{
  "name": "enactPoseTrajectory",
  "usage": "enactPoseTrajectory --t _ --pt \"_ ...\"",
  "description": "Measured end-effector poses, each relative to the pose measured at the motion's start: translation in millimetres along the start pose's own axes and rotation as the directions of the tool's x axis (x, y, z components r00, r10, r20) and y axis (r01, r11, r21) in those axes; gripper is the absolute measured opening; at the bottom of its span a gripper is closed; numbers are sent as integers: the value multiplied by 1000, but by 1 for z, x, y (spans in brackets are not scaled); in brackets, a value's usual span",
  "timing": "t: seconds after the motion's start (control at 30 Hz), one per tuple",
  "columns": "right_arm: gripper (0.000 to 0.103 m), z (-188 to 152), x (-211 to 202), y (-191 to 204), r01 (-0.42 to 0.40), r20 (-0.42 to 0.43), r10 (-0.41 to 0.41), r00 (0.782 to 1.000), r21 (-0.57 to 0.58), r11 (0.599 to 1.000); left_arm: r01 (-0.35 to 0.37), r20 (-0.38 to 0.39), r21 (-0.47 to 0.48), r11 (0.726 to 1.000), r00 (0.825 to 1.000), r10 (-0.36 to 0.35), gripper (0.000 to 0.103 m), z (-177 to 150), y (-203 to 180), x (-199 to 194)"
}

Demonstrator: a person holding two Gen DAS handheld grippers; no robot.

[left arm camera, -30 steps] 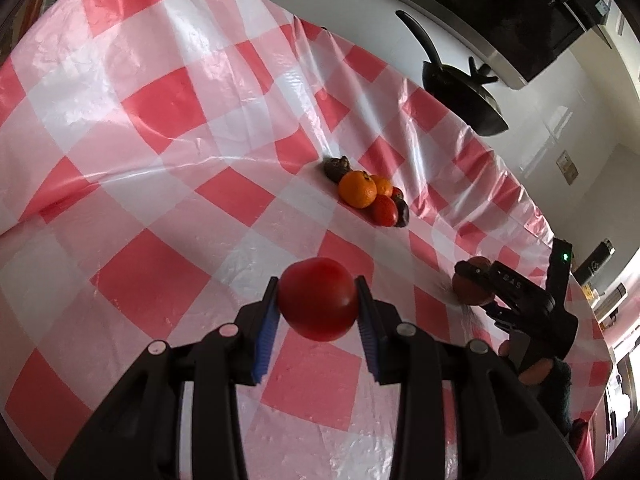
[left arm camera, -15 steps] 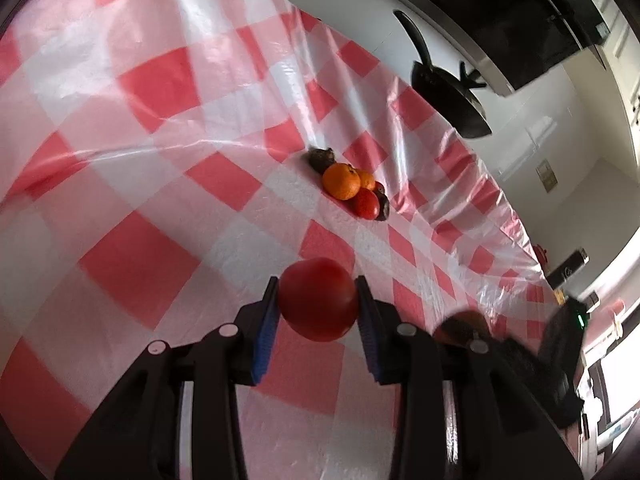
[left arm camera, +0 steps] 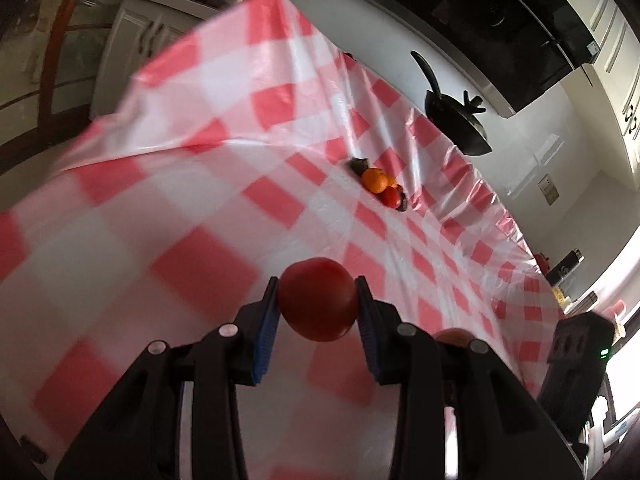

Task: Organize fruits
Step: 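Carry the tomato and the apple over the white box with both tools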

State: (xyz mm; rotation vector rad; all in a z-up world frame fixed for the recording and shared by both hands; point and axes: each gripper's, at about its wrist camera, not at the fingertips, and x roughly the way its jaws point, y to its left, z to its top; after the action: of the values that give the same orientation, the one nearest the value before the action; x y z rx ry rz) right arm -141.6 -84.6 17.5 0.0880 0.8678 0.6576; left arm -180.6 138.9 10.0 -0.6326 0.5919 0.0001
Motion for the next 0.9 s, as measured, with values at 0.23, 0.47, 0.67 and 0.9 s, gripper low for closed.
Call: enactPoseTrajectory --t 0.23,0.47,0.67,0.9 --pt "65 -30 0 74 -59 -36 53 998 -181 982 -45 0 -18 999 999 45 37 -14 44 -48" --pt "65 -59 1 129 -121 -76 102 992 -336 934 -98 11 -49 994 995 98 37 -28 86 -91" --pt "65 -94 8 176 -178 -129 131 983 -488 855 -128 37 -90 988 991 132 37 -43 116 -128" --pt "65 -134 18 218 -260 -223 151 963 -617 743 -208 5 -174 963 977 212 37 -73 163 -153"
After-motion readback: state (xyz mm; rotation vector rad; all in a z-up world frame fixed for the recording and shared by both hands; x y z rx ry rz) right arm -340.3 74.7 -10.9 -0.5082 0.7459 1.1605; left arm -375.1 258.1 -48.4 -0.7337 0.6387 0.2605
